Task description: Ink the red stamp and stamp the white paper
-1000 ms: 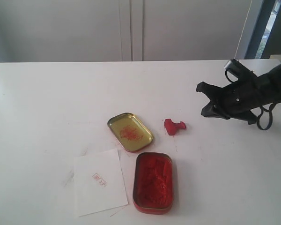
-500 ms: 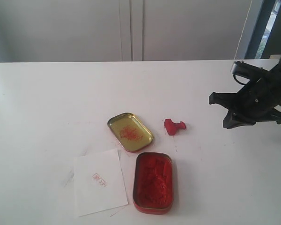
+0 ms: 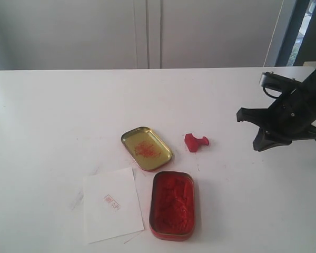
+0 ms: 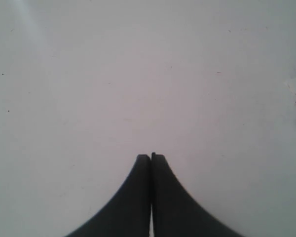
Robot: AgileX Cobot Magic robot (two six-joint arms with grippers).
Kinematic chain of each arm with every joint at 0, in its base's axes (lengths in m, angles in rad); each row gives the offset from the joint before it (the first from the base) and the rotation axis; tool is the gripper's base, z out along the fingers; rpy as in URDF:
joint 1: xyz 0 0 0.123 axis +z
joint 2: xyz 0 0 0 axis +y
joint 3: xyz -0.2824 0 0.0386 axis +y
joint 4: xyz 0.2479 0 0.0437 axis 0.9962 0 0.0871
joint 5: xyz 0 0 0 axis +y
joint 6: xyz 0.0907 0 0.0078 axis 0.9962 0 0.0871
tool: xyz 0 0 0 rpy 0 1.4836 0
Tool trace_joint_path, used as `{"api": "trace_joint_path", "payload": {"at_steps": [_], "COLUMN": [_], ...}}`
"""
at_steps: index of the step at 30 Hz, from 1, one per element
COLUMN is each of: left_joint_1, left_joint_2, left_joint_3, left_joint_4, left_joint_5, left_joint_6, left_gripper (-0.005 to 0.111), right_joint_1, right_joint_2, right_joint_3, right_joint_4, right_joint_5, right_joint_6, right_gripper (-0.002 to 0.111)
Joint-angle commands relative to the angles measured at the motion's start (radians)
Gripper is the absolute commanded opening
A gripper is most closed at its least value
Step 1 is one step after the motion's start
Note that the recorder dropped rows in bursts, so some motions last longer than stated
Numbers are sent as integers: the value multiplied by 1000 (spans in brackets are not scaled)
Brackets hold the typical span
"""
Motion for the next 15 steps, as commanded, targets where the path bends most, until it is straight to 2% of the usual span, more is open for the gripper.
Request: {"api": "trace_joint_path", "payload": {"at_steps": [1, 15], "left_joint_1": [2, 2], "left_joint_2": [-4, -4], "left_joint_3": [9, 9], "left_joint_4": [0, 0], "left_joint_5": [4, 4], "left_joint_6": [-3, -3], "left_gripper": [0, 0], "right_joint_1": [-11, -11], "right_joint_2": [-9, -110], "right_joint_3": [5, 30], "right_joint_4": [-42, -247], "right_joint_5": [34, 91], "right_joint_6": [33, 255], "right_gripper": [0, 0]}}
